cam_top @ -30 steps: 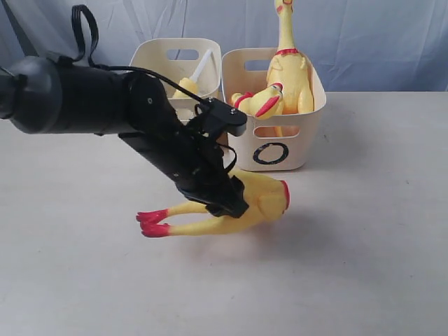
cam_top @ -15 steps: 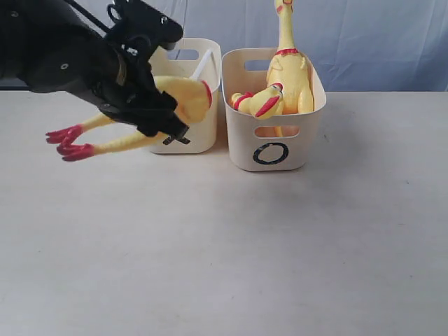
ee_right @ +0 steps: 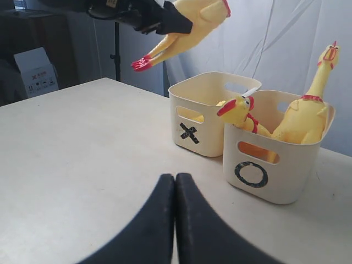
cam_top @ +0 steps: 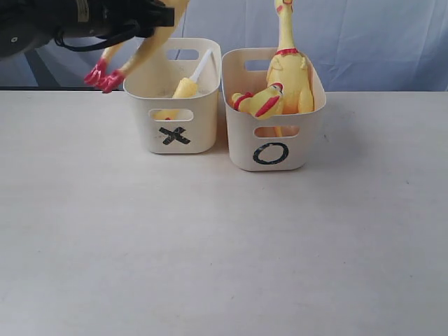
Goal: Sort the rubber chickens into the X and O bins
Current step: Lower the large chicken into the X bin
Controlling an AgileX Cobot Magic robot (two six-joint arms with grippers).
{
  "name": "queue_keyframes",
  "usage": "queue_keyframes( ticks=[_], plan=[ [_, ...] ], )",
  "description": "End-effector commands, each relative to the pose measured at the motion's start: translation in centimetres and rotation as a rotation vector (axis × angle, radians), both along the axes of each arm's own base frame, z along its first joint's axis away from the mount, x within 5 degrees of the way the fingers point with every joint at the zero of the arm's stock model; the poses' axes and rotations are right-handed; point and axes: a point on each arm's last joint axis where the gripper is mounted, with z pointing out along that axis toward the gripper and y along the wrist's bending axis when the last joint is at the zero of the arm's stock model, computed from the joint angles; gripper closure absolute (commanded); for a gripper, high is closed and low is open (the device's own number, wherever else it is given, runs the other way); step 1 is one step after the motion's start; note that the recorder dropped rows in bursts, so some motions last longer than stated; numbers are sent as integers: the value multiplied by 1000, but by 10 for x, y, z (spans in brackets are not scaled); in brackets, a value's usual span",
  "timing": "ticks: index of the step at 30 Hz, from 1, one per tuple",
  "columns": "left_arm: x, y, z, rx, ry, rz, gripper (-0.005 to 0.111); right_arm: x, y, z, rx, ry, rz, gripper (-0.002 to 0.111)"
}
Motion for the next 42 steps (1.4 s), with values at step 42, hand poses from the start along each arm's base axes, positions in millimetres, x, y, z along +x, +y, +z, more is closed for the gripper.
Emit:
queue_keyframes(
  ticks=[42],
  plan=[
    [137, -18, -117, -61, 72, 31, 107, -1, 0, -1, -3, -3, 2, 108]
  ],
)
